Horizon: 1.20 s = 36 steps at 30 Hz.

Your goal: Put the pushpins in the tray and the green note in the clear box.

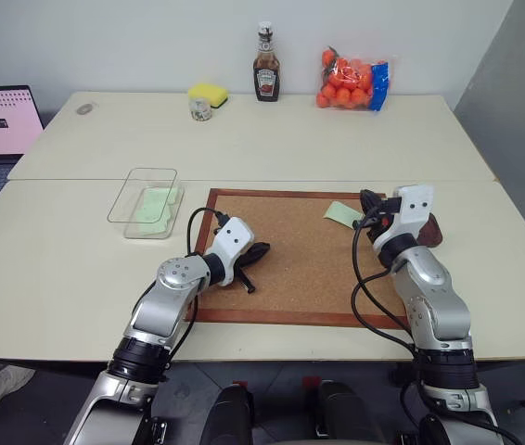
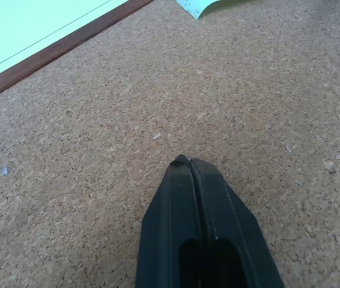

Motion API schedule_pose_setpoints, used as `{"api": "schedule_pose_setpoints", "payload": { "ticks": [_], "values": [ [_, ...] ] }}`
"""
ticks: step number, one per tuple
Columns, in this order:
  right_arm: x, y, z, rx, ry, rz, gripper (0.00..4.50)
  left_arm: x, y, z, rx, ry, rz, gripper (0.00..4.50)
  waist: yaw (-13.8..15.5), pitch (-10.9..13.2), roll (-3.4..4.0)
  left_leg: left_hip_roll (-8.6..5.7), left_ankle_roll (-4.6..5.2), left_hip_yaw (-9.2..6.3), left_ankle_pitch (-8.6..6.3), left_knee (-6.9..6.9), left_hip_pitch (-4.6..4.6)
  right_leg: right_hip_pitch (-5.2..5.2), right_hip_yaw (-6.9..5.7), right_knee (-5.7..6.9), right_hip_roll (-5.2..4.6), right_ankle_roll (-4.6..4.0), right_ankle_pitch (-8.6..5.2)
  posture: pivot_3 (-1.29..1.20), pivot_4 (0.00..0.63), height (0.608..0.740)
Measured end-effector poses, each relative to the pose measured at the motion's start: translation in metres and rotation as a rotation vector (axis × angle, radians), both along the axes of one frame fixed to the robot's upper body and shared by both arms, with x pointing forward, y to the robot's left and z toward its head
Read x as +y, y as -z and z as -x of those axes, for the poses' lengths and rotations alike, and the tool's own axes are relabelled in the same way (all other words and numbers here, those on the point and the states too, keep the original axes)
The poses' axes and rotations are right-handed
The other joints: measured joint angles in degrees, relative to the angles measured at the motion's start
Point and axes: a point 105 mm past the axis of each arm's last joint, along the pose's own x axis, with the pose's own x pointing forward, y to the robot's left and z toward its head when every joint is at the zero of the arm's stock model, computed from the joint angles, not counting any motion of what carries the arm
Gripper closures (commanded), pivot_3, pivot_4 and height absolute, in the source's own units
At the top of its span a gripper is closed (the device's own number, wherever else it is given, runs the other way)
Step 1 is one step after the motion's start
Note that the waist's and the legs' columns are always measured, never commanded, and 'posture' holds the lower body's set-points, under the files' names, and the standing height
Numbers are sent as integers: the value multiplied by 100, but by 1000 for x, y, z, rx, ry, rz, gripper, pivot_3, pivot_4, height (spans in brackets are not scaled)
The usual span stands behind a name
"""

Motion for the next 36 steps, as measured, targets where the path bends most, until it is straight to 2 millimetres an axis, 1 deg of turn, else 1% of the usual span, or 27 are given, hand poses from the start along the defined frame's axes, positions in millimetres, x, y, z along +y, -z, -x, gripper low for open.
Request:
{"api": "schedule_pose_setpoints", "payload": {
  "ticks": [3,5,6,8,14,16,18,21,22,23,24,27,30,33,36],
  "values": [
    [-2,1,2,9,0,9,4429,0,-1,0,-3,-2,3,4500,3,0,0,0,0,0,0,0,-1,0,1,0,0,0,0,0,150,740],
    [-3,2,4,13,2,17,4500,1,-1,-1,-4,-5,9,4126,3,0,0,0,0,0,0,0,-1,0,1,-1,0,0,0,0,150,740],
    [-4,1,6,13,3,20,4500,1,-2,-1,-4,-8,16,4027,6,0,0,0,0,0,0,0,-2,0,0,-1,0,0,0,0,150,740],
    [-6,2,8,18,5,24,4500,2,-3,-2,-3,-16,24,3592,4,0,0,0,0,0,0,0,-1,-1,1,-1,0,0,0,0,150,740],
    [-15,1,14,26,16,31,4500,5,-5,-4,-18,-29,35,2575,4,1,-2,0,0,-1,0,0,-7,-5,0,-2,0,0,0,0,150,740],
    [-17,1,17,32,17,33,4500,3,-11,-3,-45,-14,36,2277,5,4,-4,0,0,-1,0,0,-10,-8,0,-2,0,0,0,0,150,740],
    [-21,1,20,34,28,39,4500,-1,-22,-3,-83,19,41,1914,5,4,-5,-1,0,0,0,0,-11,-8,0,-1,0,0,0,0,150,740],
    [-37,2,25,51,74,44,4500,-9,-42,1,-148,86,45,1406,13,4,-5,-1,0,0,0,0,-11,-8,1,-2,-1,0,0,0,150,740],
    [-41,3,25,61,85,40,4500,-10,-45,2,-158,98,48,1406,13,5,-6,-1,0,1,0,0,-11,-8,1,-3,0,0,0,0,150,740],
    [-50,7,27,87,116,40,4500,-15,-53,3,-182,131,54,1406,11,5,-6,-1,0,2,0,0,-10,-8,1,-3,0,0,0,0,150,740],
    [-55,9,28,102,133,41,4500,-17,-57,4,-196,144,57,1406,10,5,-6,-1,0,2,0,0,-10,-8,2,-3,0,0,0,0,150,740],
    [-73,15,29,148,198,66,4500,-25,-66,7,-218,189,78,1406,7,5,-6,-1,0,2,0,0,-10,-8,1,-2,0,0,0,0,150,740],
    [-89,24,26,203,262,71,4500,-34,-74,8,-236,233,91,1406,-12,5,-7,0,0,3,0,0,-8,-8,2,-2,3,0,0,0,150,740],
    [-100,35,21,260,304,54,4500,-38,-75,11,-235,267,102,1406,-19,6,-7,2,0,4,0,-1,-8,-9,3,-1,6,-1,0,0,150,740],
    [-104,40,17,286,314,43,4500,-40,-75,14,-228,289,108,1406,-16,6,-7,0,0,5,0,-1,-10,-9,4,-3,6,-1,-1,0,150,740]
  ]
}}
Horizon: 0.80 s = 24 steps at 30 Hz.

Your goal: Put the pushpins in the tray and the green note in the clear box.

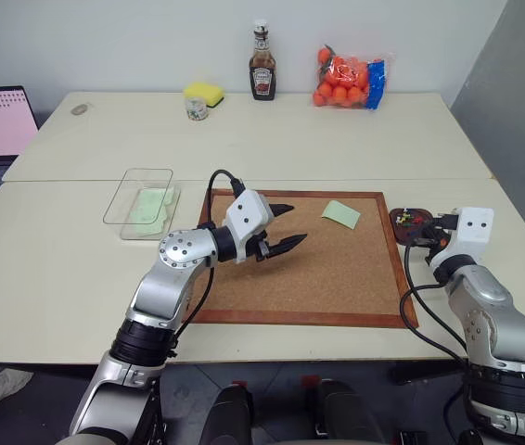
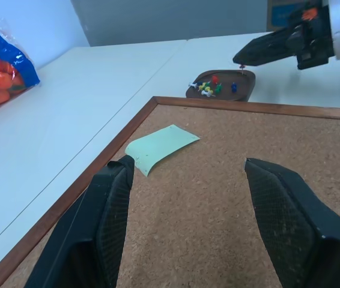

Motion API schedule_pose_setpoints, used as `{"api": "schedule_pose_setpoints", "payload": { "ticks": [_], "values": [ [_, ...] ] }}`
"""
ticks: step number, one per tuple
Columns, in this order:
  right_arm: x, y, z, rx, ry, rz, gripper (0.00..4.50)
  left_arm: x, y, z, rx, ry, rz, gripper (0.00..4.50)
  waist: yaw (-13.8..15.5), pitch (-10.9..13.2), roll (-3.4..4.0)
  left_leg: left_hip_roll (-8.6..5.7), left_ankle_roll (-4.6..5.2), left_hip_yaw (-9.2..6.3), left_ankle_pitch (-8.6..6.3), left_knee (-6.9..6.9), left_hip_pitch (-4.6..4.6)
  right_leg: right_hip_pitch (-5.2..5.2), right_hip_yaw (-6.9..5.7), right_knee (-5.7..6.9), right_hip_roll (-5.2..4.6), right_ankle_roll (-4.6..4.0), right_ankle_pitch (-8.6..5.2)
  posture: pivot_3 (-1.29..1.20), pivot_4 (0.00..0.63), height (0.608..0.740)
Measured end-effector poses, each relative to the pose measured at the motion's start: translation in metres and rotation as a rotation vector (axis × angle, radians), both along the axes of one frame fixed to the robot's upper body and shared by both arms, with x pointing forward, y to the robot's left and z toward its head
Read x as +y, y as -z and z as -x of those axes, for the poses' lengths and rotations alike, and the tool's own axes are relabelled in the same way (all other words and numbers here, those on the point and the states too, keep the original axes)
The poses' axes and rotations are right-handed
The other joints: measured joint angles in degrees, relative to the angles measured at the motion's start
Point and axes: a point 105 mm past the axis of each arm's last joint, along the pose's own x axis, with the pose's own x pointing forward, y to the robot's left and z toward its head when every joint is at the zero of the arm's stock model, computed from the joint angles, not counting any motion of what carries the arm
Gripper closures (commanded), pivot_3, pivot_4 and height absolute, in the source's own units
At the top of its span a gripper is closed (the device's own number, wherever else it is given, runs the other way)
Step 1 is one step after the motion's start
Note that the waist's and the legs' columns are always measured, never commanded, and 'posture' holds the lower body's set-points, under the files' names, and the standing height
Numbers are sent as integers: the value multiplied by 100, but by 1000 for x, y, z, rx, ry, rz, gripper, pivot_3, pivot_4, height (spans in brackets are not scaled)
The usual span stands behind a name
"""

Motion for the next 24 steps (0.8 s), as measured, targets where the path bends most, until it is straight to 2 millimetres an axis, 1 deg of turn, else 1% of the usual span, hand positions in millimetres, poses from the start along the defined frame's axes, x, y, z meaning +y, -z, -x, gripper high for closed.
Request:
{"api": "schedule_pose_setpoints", "payload": {
  "ticks": [6,14,19,20,21,24],
  "values": [
    [-2,-4,-8,-6,3,-7,4500,-4,-3,7,32,62,30,1406,3,0,0,0,0,2,0,0,1,-1,0,0,0,0,0,0,150,740],
    [-4,1,-15,15,8,-19,4500,-4,-2,7,31,61,30,1406,3,0,0,0,0,3,0,0,0,-1,1,1,0,0,0,0,150,740],
    [-4,-2,-21,3,8,-17,4500,-3,-2,7,23,58,24,1406,5,0,0,0,0,2,0,0,0,-1,1,1,0,0,0,0,150,740],
    [-4,-2,-22,6,8,-18,4030,-3,-2,7,21,57,22,1392,5,0,0,0,0,3,0,0,1,0,1,1,0,0,0,0,150,740],
    [-5,-1,-23,9,9,-19,3958,-4,-2,7,16,59,19,1392,5,0,0,0,0,3,0,0,0,-1,1,1,0,0,0,0,150,740],
    [-5,0,-25,16,7,-21,3281,-6,0,8,11,64,6,1392,5,0,0,0,0,4,0,0,0,-1,1,1,0,0,0,0,150,740]
  ]
}}
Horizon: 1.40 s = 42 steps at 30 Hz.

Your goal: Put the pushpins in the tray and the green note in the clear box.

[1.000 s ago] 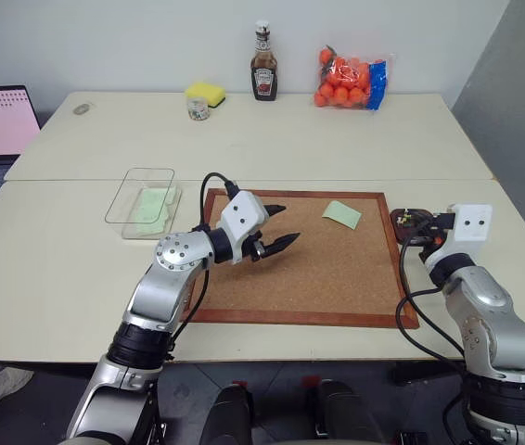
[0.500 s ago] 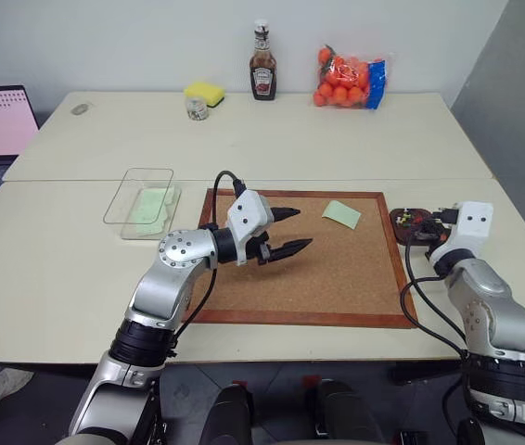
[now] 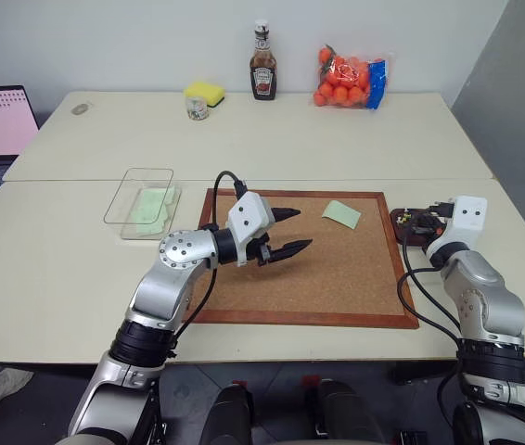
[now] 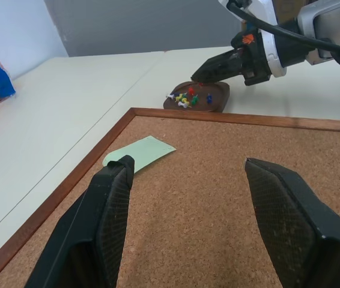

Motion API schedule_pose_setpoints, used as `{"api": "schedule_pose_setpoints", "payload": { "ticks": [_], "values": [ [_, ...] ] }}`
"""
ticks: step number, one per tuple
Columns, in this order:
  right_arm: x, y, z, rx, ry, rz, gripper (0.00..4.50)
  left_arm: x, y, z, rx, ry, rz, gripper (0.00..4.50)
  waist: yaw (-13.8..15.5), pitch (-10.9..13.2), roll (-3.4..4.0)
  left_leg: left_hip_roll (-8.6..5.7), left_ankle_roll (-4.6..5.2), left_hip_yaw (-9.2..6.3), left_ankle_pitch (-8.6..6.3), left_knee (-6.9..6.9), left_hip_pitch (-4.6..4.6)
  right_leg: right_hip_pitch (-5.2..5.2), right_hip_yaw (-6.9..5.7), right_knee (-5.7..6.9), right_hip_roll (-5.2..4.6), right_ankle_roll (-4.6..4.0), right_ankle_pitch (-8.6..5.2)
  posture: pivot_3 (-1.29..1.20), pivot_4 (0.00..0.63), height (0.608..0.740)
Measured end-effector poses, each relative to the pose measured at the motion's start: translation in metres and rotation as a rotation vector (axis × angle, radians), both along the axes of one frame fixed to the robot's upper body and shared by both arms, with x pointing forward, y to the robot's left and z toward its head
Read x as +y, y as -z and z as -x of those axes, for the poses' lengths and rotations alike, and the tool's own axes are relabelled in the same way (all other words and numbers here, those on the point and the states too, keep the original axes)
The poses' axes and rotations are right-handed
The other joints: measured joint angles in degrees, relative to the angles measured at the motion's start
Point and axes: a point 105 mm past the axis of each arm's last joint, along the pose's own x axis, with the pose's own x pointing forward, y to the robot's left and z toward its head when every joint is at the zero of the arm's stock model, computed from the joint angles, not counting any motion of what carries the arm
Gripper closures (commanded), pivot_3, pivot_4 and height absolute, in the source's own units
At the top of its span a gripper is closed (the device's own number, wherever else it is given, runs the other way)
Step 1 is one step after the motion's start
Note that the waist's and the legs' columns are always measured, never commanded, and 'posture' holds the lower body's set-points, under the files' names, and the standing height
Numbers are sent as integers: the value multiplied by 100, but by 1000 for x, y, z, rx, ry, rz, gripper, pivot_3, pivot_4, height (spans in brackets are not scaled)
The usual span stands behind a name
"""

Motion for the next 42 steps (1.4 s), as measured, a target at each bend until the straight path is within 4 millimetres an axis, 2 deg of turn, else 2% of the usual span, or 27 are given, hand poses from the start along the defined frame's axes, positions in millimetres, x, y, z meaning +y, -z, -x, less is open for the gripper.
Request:
{"api": "schedule_pose_setpoints", "payload": {
  "ticks": [3,4,6,14,22,29,36,42],
  "values": [
    [1,-1,-1,-4,-6,-1,2611,0,0,0,-2,-5,-2,1392,0,0,0,1,0,-1,0,0,0,0,0,0,0,0,0,0,150,740],
    [1,-1,-1,-5,-8,-1,2555,0,0,-1,-2,-8,-3,1392,0,0,0,1,0,-1,0,0,0,0,1,0,0,0,0,0,150,740],
    [1,-2,-1,-5,-10,-1,2007,0,1,-2,-3,-16,-2,1392,0,0,0,0,0,0,0,0,1,0,1,0,0,0,0,0,150,740],
    [3,-9,0,-29,-19,6,360,2,4,-4,1,-33,-12,1392,0,0,0,0,0,-1,0,0,0,0,0,0,0,0,0,0,150,740],
    [11,-22,16,-61,-89,66,360,4,3,-17,-44,-72,-48,1392,8,0,0,-1,0,-2,0,0,0,0,-2,0,0,0,0,0,150,740],
    [46,-19,46,-17,-312,126,360,-5,6,-38,-134,-50,-161,1392,10,1,-2,-2,0,-3,0,1,-1,0,-7,-1,0,1,0,0,150,740],
    [87,-31,75,-13,-556,126,360,-29,20,-61,-203,14,-296,1392,4,9,-16,-5,0,0,0,3,-3,-1,-14,-2,2,4,1,0,150,740],
    [95,-29,80,8,-592,120,360,-46,23,-79,-242,11,-364,1392,9,14,-25,-7,2,2,-1,3,-12,-5,-17,-15,1,7,2,0,150,740]
  ]
}}
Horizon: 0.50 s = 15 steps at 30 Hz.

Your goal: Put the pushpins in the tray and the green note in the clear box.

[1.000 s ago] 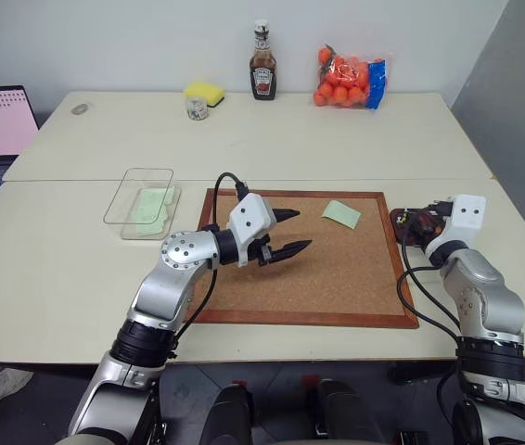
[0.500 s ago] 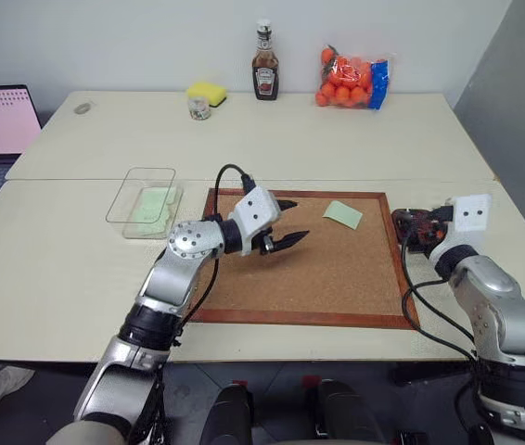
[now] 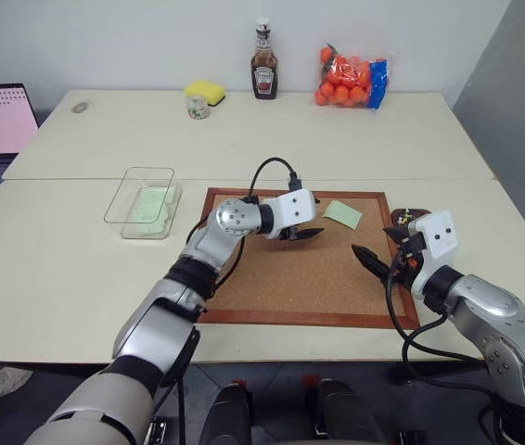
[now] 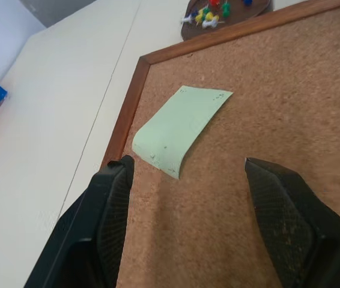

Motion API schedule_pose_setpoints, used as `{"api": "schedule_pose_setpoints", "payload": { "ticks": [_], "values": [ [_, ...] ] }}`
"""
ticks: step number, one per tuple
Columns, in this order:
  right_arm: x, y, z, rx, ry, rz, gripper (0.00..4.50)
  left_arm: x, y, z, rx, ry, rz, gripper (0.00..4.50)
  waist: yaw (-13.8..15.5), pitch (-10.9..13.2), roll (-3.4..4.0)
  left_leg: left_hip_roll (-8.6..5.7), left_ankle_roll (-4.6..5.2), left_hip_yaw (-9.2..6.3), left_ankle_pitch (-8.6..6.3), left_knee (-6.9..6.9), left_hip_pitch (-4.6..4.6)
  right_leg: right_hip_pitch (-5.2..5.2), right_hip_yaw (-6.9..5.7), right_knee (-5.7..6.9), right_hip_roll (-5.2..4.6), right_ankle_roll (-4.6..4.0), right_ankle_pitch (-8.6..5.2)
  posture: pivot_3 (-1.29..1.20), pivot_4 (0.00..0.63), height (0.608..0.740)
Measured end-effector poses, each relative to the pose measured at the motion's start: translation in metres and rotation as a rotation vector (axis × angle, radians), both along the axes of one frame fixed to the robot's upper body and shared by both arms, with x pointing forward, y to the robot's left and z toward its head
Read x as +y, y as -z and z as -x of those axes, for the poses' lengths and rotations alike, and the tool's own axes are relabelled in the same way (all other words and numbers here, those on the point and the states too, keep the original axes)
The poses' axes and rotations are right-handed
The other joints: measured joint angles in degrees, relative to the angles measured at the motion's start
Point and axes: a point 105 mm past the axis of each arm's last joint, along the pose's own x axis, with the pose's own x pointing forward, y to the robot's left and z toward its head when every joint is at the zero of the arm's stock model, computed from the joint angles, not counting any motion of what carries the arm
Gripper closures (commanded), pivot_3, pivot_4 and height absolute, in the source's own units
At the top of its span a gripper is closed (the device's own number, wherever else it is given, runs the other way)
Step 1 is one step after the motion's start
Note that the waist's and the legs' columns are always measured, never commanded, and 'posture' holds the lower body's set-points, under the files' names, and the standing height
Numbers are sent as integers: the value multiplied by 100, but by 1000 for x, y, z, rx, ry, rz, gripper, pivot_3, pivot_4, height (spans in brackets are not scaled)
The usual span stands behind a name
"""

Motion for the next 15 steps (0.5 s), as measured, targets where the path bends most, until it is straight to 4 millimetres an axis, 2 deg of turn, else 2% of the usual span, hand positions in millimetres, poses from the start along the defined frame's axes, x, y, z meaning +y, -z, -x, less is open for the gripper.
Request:
{"api": "schedule_pose_setpoints", "payload": {
  "ticks": [4,8,15],
  "values": [
    [2,1,0,6,4,0,360,-11,6,-4,-4,8,-45,1392,0,0,-1,0,2,1,-1,0,-17,-15,-1,-5,1,0,0,0,150,740],
    [4,-1,2,-1,3,1,360,-16,8,-8,-11,7,-75,1392,-4,0,0,-1,1,3,0,10,-72,-78,1,17,2,2,1,0,150,740],
    [4,0,1,0,14,-1,360,-25,7,-14,-47,-29,-104,1392,6,0,-1,-5,2,1,0,17,-76,-79,0,17,1,5,3,0,150,740]
  ]
}}
